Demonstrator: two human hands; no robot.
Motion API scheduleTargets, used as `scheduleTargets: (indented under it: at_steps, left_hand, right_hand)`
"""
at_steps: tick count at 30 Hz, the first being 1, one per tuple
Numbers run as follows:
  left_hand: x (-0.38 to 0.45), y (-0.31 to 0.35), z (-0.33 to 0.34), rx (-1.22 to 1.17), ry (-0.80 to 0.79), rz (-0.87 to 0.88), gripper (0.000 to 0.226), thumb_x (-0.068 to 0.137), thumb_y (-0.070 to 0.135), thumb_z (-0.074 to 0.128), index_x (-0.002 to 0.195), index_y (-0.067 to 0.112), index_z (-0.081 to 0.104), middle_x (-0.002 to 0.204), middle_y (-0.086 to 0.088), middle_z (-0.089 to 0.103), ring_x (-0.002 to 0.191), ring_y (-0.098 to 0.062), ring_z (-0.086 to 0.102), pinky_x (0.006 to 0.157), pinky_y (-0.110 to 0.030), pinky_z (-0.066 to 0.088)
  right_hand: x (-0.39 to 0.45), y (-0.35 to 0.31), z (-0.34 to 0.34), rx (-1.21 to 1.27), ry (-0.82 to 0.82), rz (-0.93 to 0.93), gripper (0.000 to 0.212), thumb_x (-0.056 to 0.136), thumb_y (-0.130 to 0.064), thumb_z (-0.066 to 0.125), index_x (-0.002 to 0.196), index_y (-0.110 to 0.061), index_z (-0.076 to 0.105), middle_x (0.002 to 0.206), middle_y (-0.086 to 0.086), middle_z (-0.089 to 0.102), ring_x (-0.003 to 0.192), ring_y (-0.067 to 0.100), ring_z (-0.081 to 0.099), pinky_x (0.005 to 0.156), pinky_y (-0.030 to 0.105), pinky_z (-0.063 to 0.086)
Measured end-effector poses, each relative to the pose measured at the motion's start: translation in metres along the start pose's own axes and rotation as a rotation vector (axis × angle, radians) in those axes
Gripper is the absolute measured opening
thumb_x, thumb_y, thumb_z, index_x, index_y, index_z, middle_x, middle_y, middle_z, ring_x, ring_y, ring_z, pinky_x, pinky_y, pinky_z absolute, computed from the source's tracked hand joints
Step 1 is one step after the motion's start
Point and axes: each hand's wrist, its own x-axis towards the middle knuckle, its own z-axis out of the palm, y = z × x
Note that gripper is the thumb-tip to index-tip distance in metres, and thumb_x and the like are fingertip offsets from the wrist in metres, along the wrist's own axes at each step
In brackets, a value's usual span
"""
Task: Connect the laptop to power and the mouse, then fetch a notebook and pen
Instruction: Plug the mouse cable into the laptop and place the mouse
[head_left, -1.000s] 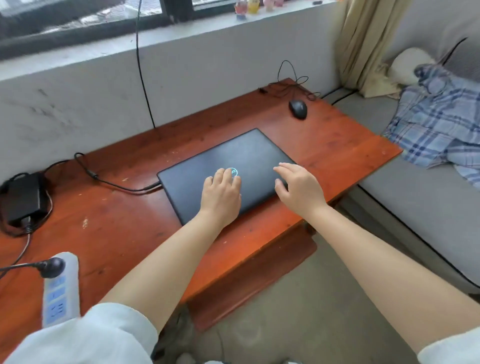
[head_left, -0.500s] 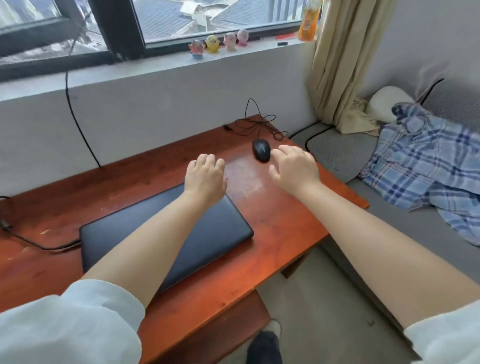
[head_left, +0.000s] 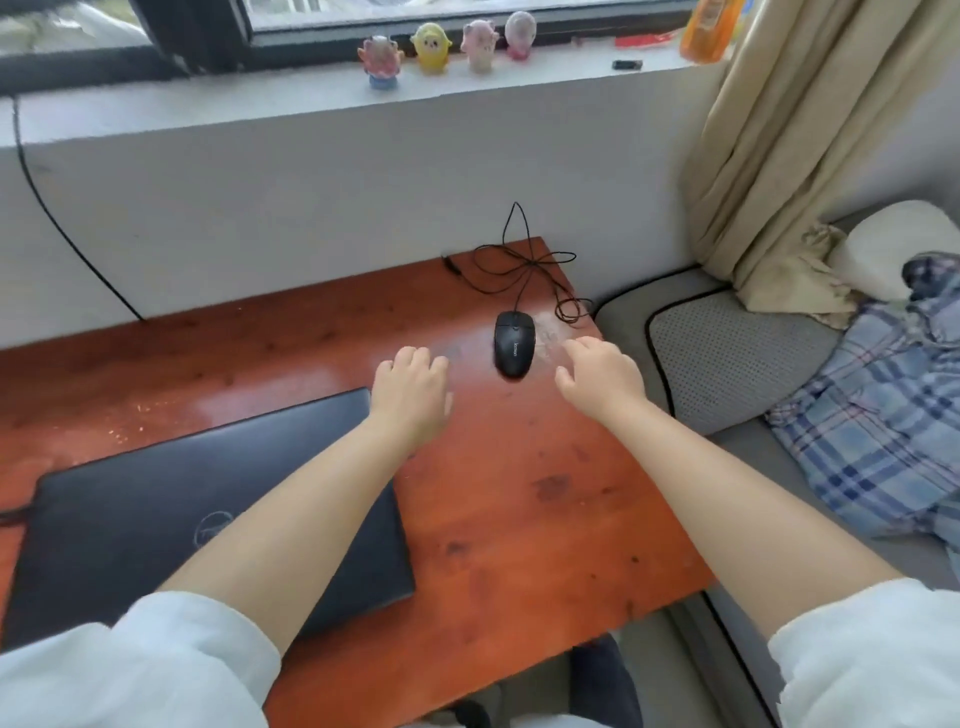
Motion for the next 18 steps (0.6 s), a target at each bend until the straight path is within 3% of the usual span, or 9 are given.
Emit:
scheduleTargets:
  at_steps: [10, 18]
  left_hand:
    - [0.026, 0.054, 0.018, -0.175, -0.178, -0.476, 0.038, 0.096, 0.029, 0.043, 0.126, 0.006, 0.046, 0.134, -0.012, 0.048, 0.128, -0.029, 0.039, 0.101, -0.04, 0.038]
    - [0.025, 0.06, 0.035, -0.246, -0.229, -0.672, 0.041, 0.098, 0.029, 0.041, 0.133, 0.007, 0.041, 0.143, -0.011, 0.04, 0.134, -0.027, 0.034, 0.108, -0.037, 0.034]
  right_hand:
    - [0.118, 0.055, 0.004, 0.018, -0.211, -0.348, 0.038, 0.093, -0.018, 0.042, 0.128, -0.007, 0.051, 0.132, 0.016, 0.054, 0.122, 0.035, 0.047, 0.101, 0.043, 0.04]
    - [0.192, -0.002, 0.011, 0.074, -0.271, -0.593, 0.039, 0.093, -0.016, 0.043, 0.13, -0.004, 0.049, 0.131, 0.021, 0.054, 0.123, 0.034, 0.049, 0.1, 0.038, 0.042]
